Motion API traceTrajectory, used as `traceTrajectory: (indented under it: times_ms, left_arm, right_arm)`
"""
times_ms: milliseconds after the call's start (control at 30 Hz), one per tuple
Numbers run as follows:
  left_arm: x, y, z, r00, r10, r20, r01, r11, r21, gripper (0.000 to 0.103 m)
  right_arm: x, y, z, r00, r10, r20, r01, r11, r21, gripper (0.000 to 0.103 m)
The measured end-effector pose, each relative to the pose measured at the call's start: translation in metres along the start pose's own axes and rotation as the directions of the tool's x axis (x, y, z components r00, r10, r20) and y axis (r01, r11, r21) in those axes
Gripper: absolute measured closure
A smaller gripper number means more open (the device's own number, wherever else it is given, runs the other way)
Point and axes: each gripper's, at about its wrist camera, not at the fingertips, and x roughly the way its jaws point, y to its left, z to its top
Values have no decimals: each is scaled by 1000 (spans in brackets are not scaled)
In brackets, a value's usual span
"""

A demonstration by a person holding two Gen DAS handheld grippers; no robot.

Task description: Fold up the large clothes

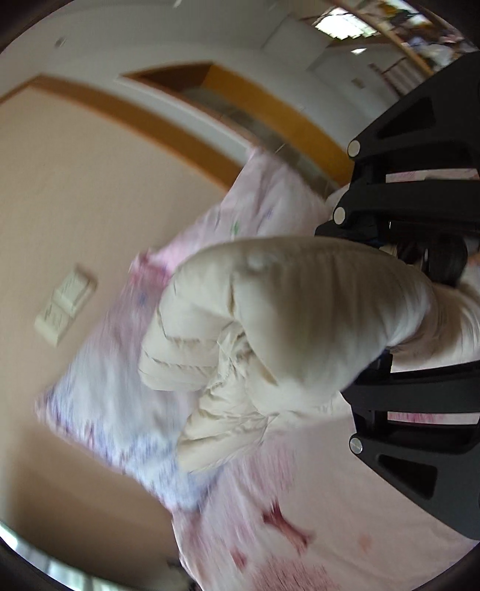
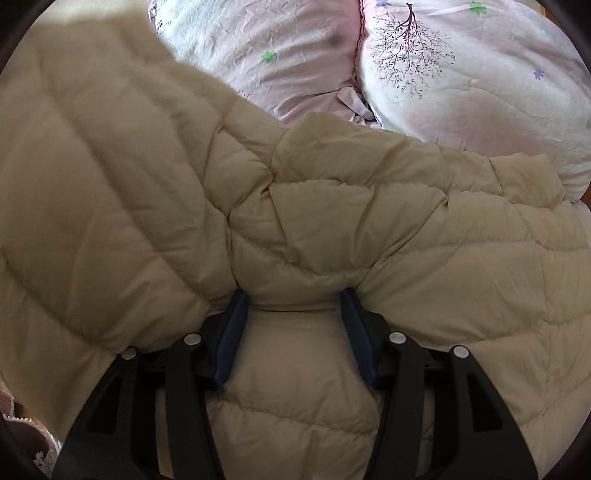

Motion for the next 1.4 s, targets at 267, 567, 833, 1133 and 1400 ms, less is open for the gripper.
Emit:
traceTrajectory:
  times_ms: [267,567,833,1133,1400]
  left_arm:
    - [30,-42,-10,992,-107,-61,110,992,58,66]
    - [42,-61,-25,985,-135,-111,147,983,110,66]
    - [51,-81,-51,967,-169,-189,205,959,194,66]
    - [59,-93,-65,959,-168,-226,223,944,242,66]
    - [84,-127,-109,930,-122,-347,266,874,407,65]
  right_arm:
    - [-23,-31,1,994,102,32,-105,988,115,47]
    - [-44,-61,0,993,109,43,-114,981,157,48]
    - [-11,-64,19,996,83,-19,-81,994,79,53]
    - [-82,-133,-11,988,99,115,-121,971,204,44]
    - [-131,-225,-41,973,11,231,-122,873,472,43]
